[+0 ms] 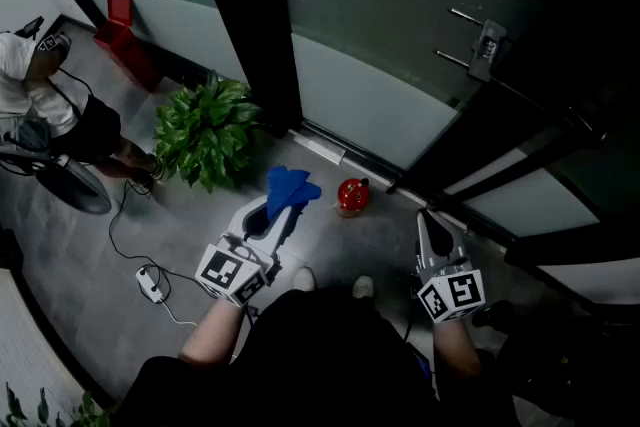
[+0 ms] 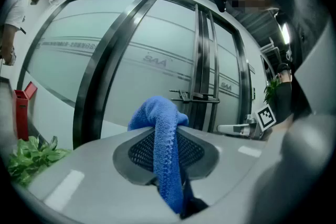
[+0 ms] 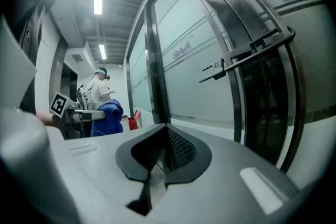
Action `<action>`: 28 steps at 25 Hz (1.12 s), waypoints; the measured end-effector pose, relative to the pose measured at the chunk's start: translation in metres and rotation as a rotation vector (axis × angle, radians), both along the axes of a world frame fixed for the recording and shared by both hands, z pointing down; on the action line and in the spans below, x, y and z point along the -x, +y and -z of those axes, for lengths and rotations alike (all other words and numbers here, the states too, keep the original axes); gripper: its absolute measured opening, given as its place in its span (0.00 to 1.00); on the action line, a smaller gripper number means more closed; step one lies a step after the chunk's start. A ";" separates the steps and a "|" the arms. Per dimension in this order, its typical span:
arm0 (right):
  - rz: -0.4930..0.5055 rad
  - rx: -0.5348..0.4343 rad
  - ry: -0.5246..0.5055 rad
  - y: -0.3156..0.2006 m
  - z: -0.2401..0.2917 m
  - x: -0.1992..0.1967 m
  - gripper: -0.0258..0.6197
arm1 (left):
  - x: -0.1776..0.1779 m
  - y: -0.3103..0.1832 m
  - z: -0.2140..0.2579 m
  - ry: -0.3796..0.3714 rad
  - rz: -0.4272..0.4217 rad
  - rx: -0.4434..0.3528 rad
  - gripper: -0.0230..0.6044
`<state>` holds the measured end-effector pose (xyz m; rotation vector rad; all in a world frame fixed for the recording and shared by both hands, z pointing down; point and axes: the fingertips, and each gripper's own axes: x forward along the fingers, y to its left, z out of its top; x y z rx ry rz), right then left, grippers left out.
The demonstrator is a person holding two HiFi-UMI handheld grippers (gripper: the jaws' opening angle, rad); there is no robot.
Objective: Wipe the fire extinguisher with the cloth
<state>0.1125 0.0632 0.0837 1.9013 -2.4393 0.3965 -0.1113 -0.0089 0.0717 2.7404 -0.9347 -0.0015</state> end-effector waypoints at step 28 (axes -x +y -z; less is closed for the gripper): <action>0.002 -0.033 0.130 -0.043 -0.186 -0.044 0.04 | -0.081 -0.059 -0.205 -0.103 -0.147 -0.044 0.14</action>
